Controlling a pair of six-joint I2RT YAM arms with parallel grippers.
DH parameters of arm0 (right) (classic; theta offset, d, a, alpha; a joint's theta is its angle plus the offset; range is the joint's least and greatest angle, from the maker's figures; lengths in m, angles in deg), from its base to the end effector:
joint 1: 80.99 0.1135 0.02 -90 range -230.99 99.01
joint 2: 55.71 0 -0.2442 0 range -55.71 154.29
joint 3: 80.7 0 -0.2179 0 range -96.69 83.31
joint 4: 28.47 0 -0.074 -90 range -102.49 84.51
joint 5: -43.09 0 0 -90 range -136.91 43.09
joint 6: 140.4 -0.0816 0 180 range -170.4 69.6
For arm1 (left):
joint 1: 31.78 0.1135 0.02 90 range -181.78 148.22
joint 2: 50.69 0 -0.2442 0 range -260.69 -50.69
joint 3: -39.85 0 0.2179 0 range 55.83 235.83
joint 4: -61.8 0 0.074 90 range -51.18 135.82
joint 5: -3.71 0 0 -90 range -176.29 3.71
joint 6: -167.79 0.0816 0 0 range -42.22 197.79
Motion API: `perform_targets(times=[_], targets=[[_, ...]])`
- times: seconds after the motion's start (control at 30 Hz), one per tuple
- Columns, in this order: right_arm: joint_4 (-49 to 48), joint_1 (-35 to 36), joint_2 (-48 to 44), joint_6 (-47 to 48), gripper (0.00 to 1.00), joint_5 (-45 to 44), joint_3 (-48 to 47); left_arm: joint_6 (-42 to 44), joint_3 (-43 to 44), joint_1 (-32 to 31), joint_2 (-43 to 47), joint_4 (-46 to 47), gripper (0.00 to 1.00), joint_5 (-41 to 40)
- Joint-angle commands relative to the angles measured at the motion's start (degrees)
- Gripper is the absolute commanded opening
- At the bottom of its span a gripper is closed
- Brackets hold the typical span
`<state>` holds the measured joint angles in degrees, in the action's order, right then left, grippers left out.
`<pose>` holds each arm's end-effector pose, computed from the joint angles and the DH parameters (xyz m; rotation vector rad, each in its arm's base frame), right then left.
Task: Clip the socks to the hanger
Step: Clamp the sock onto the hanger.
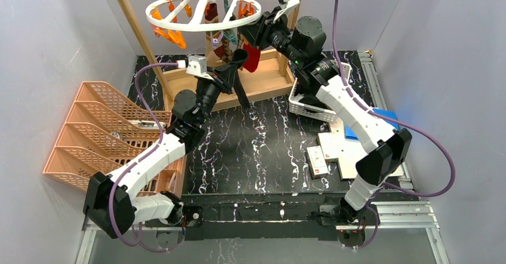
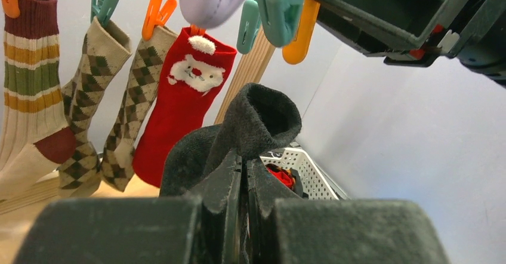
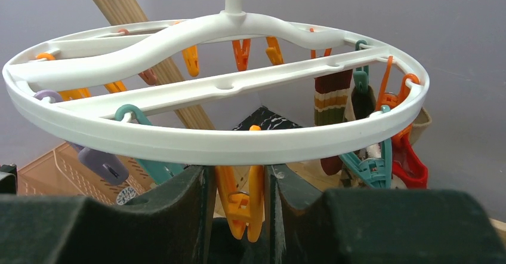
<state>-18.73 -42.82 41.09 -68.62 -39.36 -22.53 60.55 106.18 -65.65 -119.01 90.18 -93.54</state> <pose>0.3045 0.2530 0.4890 -0.3511 1.3182 0.9203 0.2435 -0.1510 0.4017 0.0495 1.1416 -0.7258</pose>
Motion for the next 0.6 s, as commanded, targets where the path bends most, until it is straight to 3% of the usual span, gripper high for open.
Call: perform_targets(times=[0.0, 0.57], targets=[[-3.6, 0.68, -1.7, -0.35, 0.01, -2.05, 0.16, -1.2, 2.8, -0.14, 0.07, 2.66, 0.0, -1.81], [-4.37, 2.88, -1.61, 2.02, 0.01, -7.16, 1.1, -2.59, 4.15, -0.12, -0.97, 2.53, 0.0, -4.37]])
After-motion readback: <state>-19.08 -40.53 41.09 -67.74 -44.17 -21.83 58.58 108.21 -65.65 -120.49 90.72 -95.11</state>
